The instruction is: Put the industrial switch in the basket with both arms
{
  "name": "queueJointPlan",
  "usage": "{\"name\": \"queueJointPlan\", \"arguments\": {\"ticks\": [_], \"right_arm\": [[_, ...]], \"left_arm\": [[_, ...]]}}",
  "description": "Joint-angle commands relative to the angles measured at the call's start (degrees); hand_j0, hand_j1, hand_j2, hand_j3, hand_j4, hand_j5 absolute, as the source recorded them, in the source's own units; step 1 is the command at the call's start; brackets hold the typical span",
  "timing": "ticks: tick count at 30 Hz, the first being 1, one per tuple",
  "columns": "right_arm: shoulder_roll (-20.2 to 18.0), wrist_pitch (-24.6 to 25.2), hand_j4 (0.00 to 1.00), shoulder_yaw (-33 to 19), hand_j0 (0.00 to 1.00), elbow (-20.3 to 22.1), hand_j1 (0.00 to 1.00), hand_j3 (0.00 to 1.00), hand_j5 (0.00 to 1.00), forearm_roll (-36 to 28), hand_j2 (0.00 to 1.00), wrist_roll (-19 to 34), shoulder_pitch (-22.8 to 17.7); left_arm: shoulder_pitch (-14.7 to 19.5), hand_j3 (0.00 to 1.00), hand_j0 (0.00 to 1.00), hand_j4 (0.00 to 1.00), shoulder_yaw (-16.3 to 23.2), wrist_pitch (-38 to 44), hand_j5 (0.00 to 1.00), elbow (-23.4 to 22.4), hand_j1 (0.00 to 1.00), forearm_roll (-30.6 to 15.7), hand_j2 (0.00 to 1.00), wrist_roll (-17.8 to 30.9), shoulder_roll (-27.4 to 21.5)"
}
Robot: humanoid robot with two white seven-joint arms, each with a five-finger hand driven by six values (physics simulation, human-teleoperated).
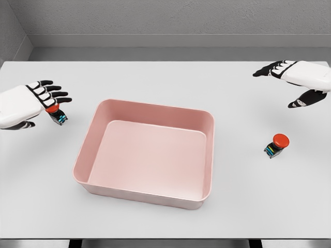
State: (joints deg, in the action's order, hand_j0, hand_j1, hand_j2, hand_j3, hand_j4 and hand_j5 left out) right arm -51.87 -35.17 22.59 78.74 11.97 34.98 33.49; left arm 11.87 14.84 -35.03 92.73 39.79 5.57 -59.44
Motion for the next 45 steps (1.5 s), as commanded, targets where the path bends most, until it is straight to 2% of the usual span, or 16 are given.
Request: {"name": "queueJointPlan", "arguments": {"ticks": [1, 4, 5, 8, 10, 12, 14, 15, 19, 23, 26, 31, 33, 35, 40, 45], "right_arm": [[-0.2, 0.2, 1.0, 0.1, 1.0, -0.1, 1.0, 1.0, 1.0, -0.4, 1.0, -0.4, 0.0], [-0.9, 0.2, 1.0, 0.3, 1.0, -0.1, 1.0, 1.0, 1.0, -0.3, 1.0, -0.3, -0.1], [-1.1, 0.2, 1.0, 0.3, 1.0, -0.2, 1.0, 1.0, 1.0, -0.4, 1.0, -0.3, -0.1], [-3.3, 0.2, 1.0, 1.9, 1.0, -0.3, 1.0, 1.0, 1.0, -0.4, 1.0, -0.4, -1.1], [-5.8, 0.2, 1.0, 2.4, 1.0, -1.0, 1.0, 1.0, 1.0, -0.3, 1.0, -0.5, -2.5], [-6.4, 0.2, 1.0, 2.4, 1.0, -1.1, 1.0, 1.0, 1.0, -0.3, 1.0, -0.8, -3.3], [-6.5, 0.2, 1.0, 3.3, 1.0, -1.0, 1.0, 1.0, 1.0, -0.3, 1.0, -5.8, -3.7], [-7.1, 0.2, 1.0, 4.9, 1.0, -1.0, 1.0, 1.0, 1.0, -0.3, 1.0, -6.3, -3.8], [-7.1, 0.2, 1.0, 7.6, 1.0, -0.7, 1.0, 1.0, 1.0, -0.3, 1.0, -6.7, -4.7], [-7.1, 0.2, 1.0, 7.6, 1.0, 0.3, 1.0, 1.0, 1.0, -0.3, 1.0, -6.7, -6.5], [-7.5, 0.2, 1.0, 7.6, 1.0, 0.6, 1.0, 1.0, 1.0, -0.3, 1.0, -6.8, -7.3], [-7.9, 0.2, 1.0, 7.6, 1.0, 1.6, 1.0, 1.0, 1.0, -0.3, 1.0, -8.4, -8.6], [-7.9, 0.2, 1.0, 7.6, 1.0, 1.8, 1.0, 1.0, 1.0, -0.3, 1.0, -11.0, -9.3], [-7.9, 0.2, 1.0, 7.6, 1.0, 3.1, 1.0, 1.0, 1.0, -0.4, 1.0, -11.2, -10.3], [-8.0, 0.2, 1.0, 7.6, 1.0, 3.1, 1.0, 1.0, 1.0, -0.3, 1.0, -11.2, -12.7], [-8.1, 0.2, 1.0, 8.0, 1.0, 3.1, 1.0, 1.0, 1.0, -0.4, 1.0, -11.0, -12.9]], "left_arm": [[0.0, 1.0, 1.0, 1.0, 0.0, 0.0, 1.0, -0.3, 1.0, 2.0, 1.0, 0.0, 1.2], [0.2, 1.0, 1.0, 1.0, 0.0, 0.0, 1.0, -0.5, 1.0, 2.3, 1.0, 0.0, 1.9], [1.8, 1.0, 1.0, 1.0, 0.2, 0.0, 1.0, -2.0, 1.0, 2.3, 1.0, 0.0, 2.0], [9.8, 1.0, 1.0, 1.0, 8.9, 0.0, 1.0, -8.4, 1.0, 4.2, 1.0, 0.0, 5.0], [9.8, 1.0, 1.0, 1.0, 9.1, 0.0, 1.0, -8.4, 1.0, 4.2, 1.0, 0.0, 4.5], [9.5, 1.0, 1.0, 1.0, 9.1, 0.0, 1.0, -8.4, 1.0, 4.2, 1.0, 0.0, 4.4], [9.5, 1.0, 1.0, 1.0, 9.1, 0.0, 1.0, -8.4, 1.0, 4.2, 1.0, 0.0, 4.4], [9.7, 1.0, 1.0, 1.0, 9.1, 0.0, 1.0, -8.5, 1.0, 4.2, 1.0, 0.0, 4.5], [9.9, 1.0, 1.0, 1.0, 9.2, 0.0, 1.0, -9.2, 1.0, 4.2, 1.0, -0.1, 5.0], [9.8, 1.0, 1.0, 1.0, 9.2, 0.0, 1.0, -9.9, 1.0, 2.8, 1.0, 0.0, 5.1], [10.0, 1.0, 1.0, 1.0, 9.2, 0.0, 1.0, -13.0, 1.0, 3.4, 1.0, 0.0, 6.0], [10.3, 1.0, 1.0, 1.0, 9.7, 0.0, 1.0, -15.5, 1.0, 4.5, 1.0, 0.0, 8.1], [11.5, 1.0, 1.0, 1.0, 10.8, 0.0, 1.0, -16.8, 1.0, 4.9, 1.0, 0.0, 9.8], [11.7, 1.0, 1.0, 1.0, 10.8, 0.0, 1.0, -16.8, 1.0, 4.9, 1.0, 0.0, 9.9], [11.8, 1.0, 1.0, 1.0, 10.8, 0.0, 1.0, -16.9, 1.0, 4.9, 1.0, 0.0, 10.2], [12.6, 1.0, 1.0, 1.0, 10.8, 0.0, 1.0, -19.1, 1.0, 4.9, 1.0, -0.1, 10.8]]}}
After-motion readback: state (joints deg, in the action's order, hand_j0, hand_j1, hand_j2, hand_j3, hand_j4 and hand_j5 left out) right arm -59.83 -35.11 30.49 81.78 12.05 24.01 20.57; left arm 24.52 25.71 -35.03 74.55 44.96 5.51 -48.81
